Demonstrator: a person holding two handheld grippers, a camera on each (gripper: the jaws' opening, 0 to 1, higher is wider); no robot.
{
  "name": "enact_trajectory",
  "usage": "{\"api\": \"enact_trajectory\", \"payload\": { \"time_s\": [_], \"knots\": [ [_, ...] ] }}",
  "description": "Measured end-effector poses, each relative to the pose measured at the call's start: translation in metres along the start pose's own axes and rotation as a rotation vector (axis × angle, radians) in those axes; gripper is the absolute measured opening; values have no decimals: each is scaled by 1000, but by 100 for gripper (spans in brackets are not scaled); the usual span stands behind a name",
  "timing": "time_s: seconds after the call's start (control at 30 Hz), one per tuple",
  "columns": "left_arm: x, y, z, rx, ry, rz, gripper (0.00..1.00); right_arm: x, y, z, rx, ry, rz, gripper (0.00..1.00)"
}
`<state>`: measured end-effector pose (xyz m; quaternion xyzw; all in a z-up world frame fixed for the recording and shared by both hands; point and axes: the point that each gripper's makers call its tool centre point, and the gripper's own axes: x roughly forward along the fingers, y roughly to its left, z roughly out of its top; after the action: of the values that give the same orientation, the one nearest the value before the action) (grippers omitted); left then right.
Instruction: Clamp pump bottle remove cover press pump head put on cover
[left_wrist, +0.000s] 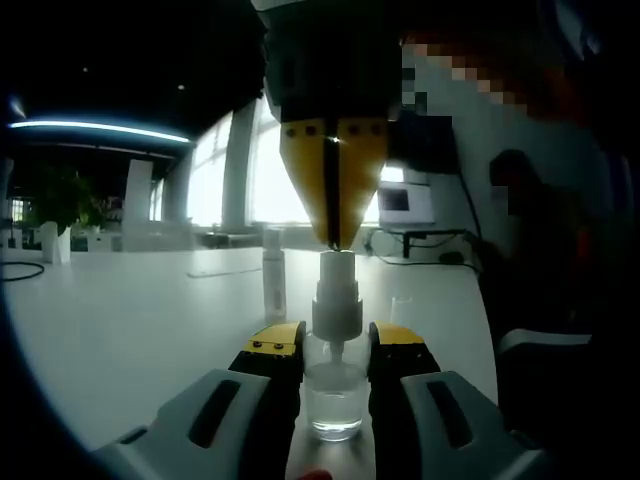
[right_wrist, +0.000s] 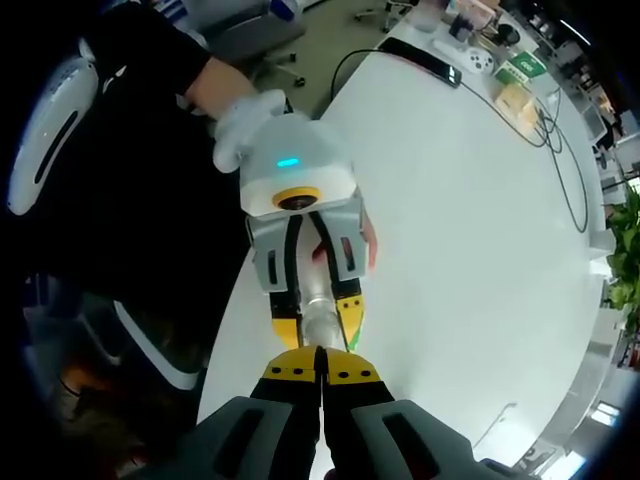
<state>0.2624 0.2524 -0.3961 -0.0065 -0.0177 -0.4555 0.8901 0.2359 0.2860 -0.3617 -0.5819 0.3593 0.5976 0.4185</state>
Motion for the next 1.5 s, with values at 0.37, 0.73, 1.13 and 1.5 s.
{"api": "enact_trajectory", "payload": {
  "time_s": [0.37,0.73,1.13,1.5],
  "knots": [
    [0,0,0,-1,0,0,16,3,0,0,-7,8,-10,0],
    [0,3,-1,-2,0,0,16,5,0,0,4,1,-18,0],
    [0,1,-1,-1,0,0,16,-1,-1,1,-18,3,-24,0],
    [0,1,-1,1,0,0,16,0,-1,0,-6,-3,-16,0]
  ]
}}
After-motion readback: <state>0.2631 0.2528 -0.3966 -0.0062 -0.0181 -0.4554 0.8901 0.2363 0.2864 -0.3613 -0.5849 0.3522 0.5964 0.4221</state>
